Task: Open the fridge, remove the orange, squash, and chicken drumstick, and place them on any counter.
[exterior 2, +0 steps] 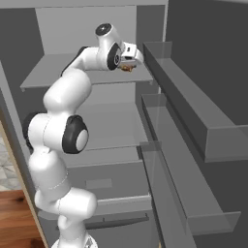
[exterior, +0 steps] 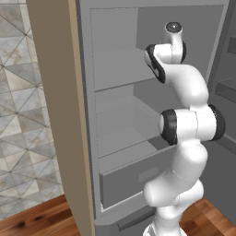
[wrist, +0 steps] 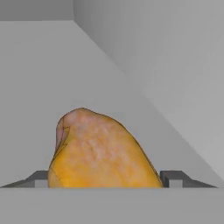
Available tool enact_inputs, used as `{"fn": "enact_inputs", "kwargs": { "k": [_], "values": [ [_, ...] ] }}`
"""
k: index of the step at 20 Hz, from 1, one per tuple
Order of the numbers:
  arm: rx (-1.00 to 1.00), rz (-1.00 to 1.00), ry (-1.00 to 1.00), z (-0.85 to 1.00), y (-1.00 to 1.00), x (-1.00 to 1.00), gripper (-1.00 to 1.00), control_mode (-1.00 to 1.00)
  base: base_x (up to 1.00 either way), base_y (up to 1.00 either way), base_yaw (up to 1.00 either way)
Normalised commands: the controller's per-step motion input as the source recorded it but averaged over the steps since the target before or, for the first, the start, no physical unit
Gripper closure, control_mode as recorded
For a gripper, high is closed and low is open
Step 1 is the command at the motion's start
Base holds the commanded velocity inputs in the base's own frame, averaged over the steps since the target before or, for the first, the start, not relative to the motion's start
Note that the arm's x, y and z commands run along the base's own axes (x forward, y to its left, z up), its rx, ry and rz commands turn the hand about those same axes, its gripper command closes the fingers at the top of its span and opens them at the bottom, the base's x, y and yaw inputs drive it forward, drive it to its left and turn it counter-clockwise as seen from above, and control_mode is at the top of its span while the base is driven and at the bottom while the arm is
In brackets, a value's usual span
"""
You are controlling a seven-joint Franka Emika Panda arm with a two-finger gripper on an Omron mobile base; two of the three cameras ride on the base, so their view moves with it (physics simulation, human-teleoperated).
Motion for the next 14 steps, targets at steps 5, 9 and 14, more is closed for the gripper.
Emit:
{"fn": "enact_inputs", "kwargs": {
  "k": [5,9,14],
  "values": [
    [0.01,0.00,-0.27,0.75,0.36,-1.00,1.00,-1.00,0.00,0.00,0.00],
    [0.03,0.00,-0.16,0.80,0.30,-1.00,1.00,-1.00,0.00,0.00,0.00],
    [0.07,0.00,0.02,0.24,0.21,-1.00,1.00,-1.00,0.00,0.00,0.00]
  ]
}}
